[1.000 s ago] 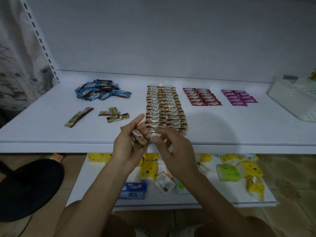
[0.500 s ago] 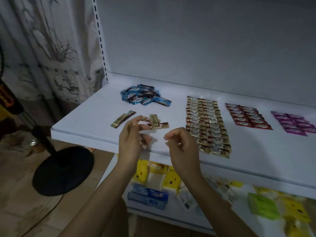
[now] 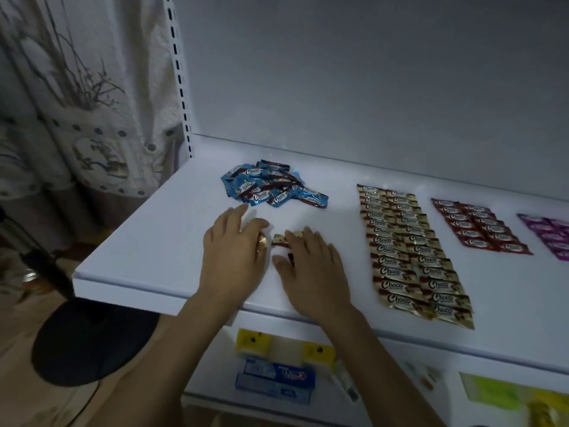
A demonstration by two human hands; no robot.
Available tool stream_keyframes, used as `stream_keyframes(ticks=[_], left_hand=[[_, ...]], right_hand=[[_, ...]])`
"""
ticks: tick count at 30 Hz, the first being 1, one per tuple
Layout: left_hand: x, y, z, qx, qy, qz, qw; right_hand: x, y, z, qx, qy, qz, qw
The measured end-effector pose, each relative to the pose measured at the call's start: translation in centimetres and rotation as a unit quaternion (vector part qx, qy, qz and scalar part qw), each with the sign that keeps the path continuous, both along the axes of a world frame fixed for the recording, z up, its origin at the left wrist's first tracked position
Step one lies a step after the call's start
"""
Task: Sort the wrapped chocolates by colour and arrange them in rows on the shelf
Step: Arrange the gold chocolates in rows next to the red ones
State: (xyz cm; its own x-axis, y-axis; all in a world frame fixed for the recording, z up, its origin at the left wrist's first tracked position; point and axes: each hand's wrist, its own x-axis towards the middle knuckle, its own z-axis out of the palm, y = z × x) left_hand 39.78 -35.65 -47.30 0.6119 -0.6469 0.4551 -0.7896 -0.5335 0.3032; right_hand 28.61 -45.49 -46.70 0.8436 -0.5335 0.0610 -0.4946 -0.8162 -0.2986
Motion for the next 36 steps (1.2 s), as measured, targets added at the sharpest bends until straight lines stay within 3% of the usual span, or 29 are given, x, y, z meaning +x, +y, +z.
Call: stream_keyframes(ticks=[3,9,17,23,36], left_hand=[[0.6,-0.3,-0.2,0.071,0.053,-0.009,0.996],[0.6,-1.3,0.2,0.003,0.090,-0.115,0.989],[0.4,-1.2,0.1,-0.021,0.069,-0.076,0.994],[0.6,-0.7,-0.4,-0.040,0.075,-0.108,0.991],[0.6,0.0,-0.3,-0.078,0.122,-0.140,0.979]], right_hand=[[0.0,0.2,0.1,-0.004,-0.020,0.003,1.000],[-0.2,0.3,-0.2,-0.010,-0.174,-0.030,0.984],[-0.4,0.2,0.3,-0.007,-0.161,-0.054,0.985],[-0.1,0.0,0.2,0.048,-0.181,-0.072,0.980],[-0.3,-0.3,-1.0,0.014,-0.217,-0.065,0.974]])
